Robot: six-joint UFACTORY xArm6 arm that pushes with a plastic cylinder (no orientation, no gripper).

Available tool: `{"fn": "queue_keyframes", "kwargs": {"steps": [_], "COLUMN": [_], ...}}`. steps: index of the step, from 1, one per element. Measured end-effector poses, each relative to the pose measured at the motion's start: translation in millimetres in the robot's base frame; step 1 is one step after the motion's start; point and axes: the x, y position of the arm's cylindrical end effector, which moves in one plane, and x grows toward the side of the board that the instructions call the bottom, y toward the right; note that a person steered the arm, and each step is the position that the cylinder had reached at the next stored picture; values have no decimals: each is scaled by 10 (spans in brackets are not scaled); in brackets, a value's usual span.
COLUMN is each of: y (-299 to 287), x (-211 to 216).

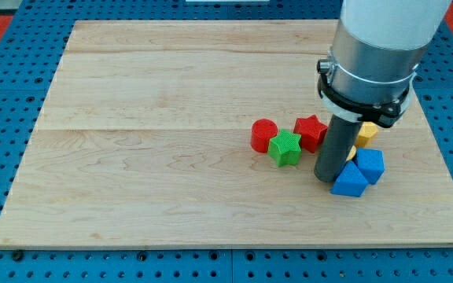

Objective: Separate the red star from the group of blocks

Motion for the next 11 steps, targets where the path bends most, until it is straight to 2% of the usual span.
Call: {"fn": "queue_keyframes", "kwargs": {"steps": [2, 7, 9, 11], "y": [11, 16, -30, -381], "x": [-3, -794, -838, -728]}}
